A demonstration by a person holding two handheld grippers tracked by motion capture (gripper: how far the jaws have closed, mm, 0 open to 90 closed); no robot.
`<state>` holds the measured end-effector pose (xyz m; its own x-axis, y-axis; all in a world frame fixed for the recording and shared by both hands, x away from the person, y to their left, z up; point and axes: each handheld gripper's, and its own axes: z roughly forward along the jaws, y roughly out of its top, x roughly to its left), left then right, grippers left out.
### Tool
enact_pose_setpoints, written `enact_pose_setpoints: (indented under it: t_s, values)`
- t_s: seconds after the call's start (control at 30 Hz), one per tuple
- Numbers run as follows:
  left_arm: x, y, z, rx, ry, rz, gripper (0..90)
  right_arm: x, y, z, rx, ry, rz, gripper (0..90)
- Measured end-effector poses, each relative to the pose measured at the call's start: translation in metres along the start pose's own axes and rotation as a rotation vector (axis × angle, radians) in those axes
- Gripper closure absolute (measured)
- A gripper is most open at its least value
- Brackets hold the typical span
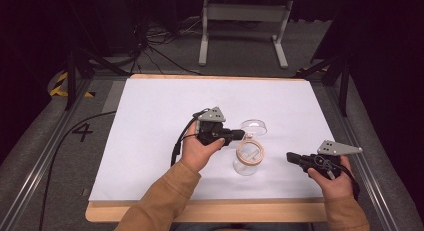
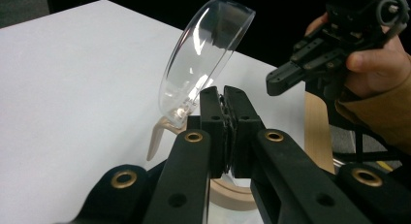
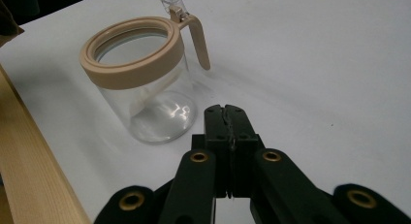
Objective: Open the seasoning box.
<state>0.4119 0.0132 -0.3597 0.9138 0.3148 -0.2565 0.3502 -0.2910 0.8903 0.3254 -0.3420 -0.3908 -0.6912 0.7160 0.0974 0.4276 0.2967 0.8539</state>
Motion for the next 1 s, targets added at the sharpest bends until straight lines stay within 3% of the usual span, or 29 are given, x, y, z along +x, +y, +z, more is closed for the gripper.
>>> enact_pose_setpoints:
  t_s: [0.4,0.6,0.67,0.77,0.83,1.0]
  values:
    - [0.012,-0.003,-0.003,-0.022,0.029,-0.032,86.7,0.001,-0.003,-0.002,0.002,-0.009,-0.003,90.0]
    - [0.004,0.002,-0.010,-0.029,0.032,0.000,85.1,0.003,-0.002,0.000,0.003,0.001,-0.006,90.0]
    - [-0.006,0.007,-0.017,-0.027,0.058,0.055,83.8,0.003,0.000,0.001,0.003,0.007,-0.012,90.0]
    - [-0.010,0.009,-0.028,-0.019,0.070,0.083,82.6,0.003,0.002,0.003,0.002,0.015,-0.015,90.0]
    - [-0.009,0.007,-0.039,-0.024,0.075,0.070,82.3,0.003,0.005,0.005,-0.002,0.028,-0.017,90.0]
    - [0.006,-0.006,-0.077,-0.009,0.188,0.029,81.0,-0.002,0.018,0.010,0.002,0.040,-0.035,87.4]
